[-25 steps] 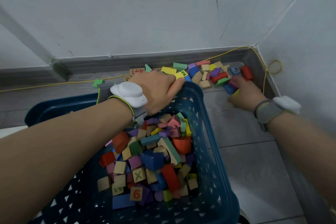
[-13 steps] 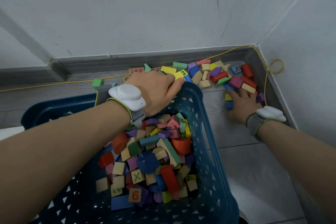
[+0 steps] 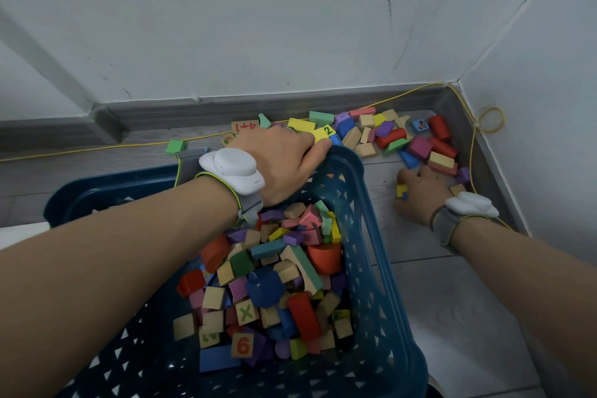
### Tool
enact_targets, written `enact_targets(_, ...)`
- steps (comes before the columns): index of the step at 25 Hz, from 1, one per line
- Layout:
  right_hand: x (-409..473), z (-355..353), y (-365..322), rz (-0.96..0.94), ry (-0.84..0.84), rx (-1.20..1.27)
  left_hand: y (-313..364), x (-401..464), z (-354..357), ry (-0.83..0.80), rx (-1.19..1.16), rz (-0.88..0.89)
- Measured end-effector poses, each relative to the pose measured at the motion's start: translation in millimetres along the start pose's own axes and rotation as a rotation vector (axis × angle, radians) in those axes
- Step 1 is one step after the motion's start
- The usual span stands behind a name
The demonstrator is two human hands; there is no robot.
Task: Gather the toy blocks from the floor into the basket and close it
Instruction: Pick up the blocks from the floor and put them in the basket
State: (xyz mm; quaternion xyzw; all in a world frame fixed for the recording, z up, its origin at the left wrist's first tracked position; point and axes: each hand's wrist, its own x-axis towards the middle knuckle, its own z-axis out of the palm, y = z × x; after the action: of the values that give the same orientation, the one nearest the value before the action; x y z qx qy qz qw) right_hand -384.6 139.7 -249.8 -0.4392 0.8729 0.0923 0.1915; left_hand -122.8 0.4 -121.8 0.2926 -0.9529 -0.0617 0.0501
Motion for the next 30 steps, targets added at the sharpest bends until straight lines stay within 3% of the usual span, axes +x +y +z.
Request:
enact_targets(4,-12.5,16.1,-4.1,0.021,0.111,-0.030,-0.9,-0.3,-0.5,-0.011,-0.004,0.002)
enact_targets(6,-15.7,17.7,-5.6,-0.018,0.096,0.090,-0.4,-0.1,0.3,-0.017,-0.008,0.004)
enact_targets(7,-16.6,11.8,-8.7,-0.014,0.063,0.280,-0.4,0.3,0.3,-0.020,-0.006,0.003)
enact_targets(10,-36.4,-40.0,-35.5,0.090,-0.189,1.223,-0.7,1.7,-0.2,-0.037,-0.008,0.004)
enact_targets(12,-57.1,-90.3,-53.3,-0.054,-0.305,1.466,-1.1,1.4,-0.8,-0.038,-0.013,0.007)
enact_targets(14,-79.6,-136.5,-65.3,-0.300,-0.422,1.428,-1.7,1.3,-1.0,-0.029,-0.010,0.013)
enact_targets(17,-109.7,-171.7,-78.5,-0.607,-0.453,1.066,-1.5,1.2,-2.5,-0.028,-0.009,0.022)
enact_targets(19,-124.7,-177.0,-87.7,-0.701,-0.438,0.871,-2.2,1.7,-3.0,-0.050,-0.016,0.028)
enact_targets(21,-127.7,-177.8,-89.8,-0.754,-0.471,0.869,-1.6,1.8,-3.4,-0.064,-0.021,0.025)
enact_targets(23,-110.7,-170.8,-80.9,-0.605,-0.420,1.176,-1.5,1.9,-3.6,-0.058,-0.017,0.016)
enact_targets(25,-74.6,-146.0,-58.9,-0.261,-0.187,1.469,-0.6,2.0,-3.2,-0.048,-0.005,0.016)
enact_targets(26,-53.4,-125.7,-41.7,-0.091,-0.031,1.407,-0.1,1.5,-2.9,-0.046,-0.003,0.017)
enact_targets(27,-34.2,-102.4,-21.4,0.034,0.065,1.173,0.4,1.3,-2.6,-0.044,-0.001,0.016)
enact_targets(30,-7.9,-31.7,38.5,0.202,-0.006,0.281,-0.1,1.5,-1.5,-0.038,0.007,0.006)
